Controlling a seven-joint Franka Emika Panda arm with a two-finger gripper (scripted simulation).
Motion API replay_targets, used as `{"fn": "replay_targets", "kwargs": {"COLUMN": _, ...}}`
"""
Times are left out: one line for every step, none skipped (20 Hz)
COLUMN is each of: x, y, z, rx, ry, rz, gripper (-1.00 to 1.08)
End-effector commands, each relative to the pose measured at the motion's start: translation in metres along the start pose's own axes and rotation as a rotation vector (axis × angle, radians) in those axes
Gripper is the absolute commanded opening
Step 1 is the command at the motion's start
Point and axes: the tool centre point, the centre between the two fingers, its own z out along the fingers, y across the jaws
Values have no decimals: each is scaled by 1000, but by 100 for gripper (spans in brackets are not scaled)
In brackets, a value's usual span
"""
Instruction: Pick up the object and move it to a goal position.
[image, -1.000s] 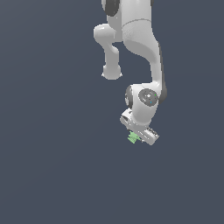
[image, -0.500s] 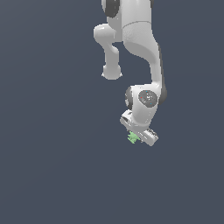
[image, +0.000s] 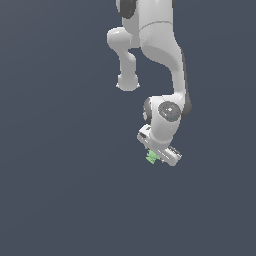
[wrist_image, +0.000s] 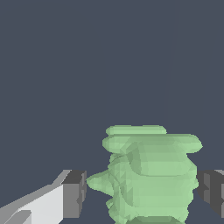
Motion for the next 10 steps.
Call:
{"fn": "replay_targets", "kwargs": {"x": 3, "y": 0, "z": -10, "rx": 1, "ry": 1, "rz": 0, "gripper": -100}}
{"fn": "replay_targets", "kwargs": {"x": 4, "y": -1, "z": -15, "rx": 1, "ry": 1, "rz": 0, "gripper": -100}}
{"fn": "replay_targets", "kwargs": {"x": 6, "y": -1, "z": -20, "rx": 1, "ry": 1, "rz": 0, "gripper": -100}}
{"fn": "replay_targets", "kwargs": {"x": 8, "y": -1, "z": -27, "rx": 1, "ry": 1, "rz": 0, "gripper": -100}}
{"fn": "replay_targets", "kwargs": {"x": 10, "y": -1, "z": -34, "rx": 1, "ry": 1, "rz": 0, "gripper": -100}}
{"fn": "replay_targets", "kwargs": {"x": 12, "y": -1, "z": -41, "rx": 1, "ry": 1, "rz": 0, "gripper": -100}}
{"fn": "replay_targets", "kwargs": {"x": 14, "y": -1, "z": -49, "rx": 1, "ry": 1, "rz": 0, "gripper": -100}}
{"fn": "replay_targets", "kwargs": {"x": 17, "y": -2, "z": -58, "rx": 1, "ry": 1, "rz": 1, "gripper": -100}}
{"fn": "replay_targets", "kwargs": {"x": 20, "y": -2, "z": -67, "rx": 1, "ry": 1, "rz": 1, "gripper": -100}}
{"fn": "replay_targets", "kwargs": {"x": 22, "y": -2, "z": -76, "rx": 1, "ry": 1, "rz": 1, "gripper": -100}}
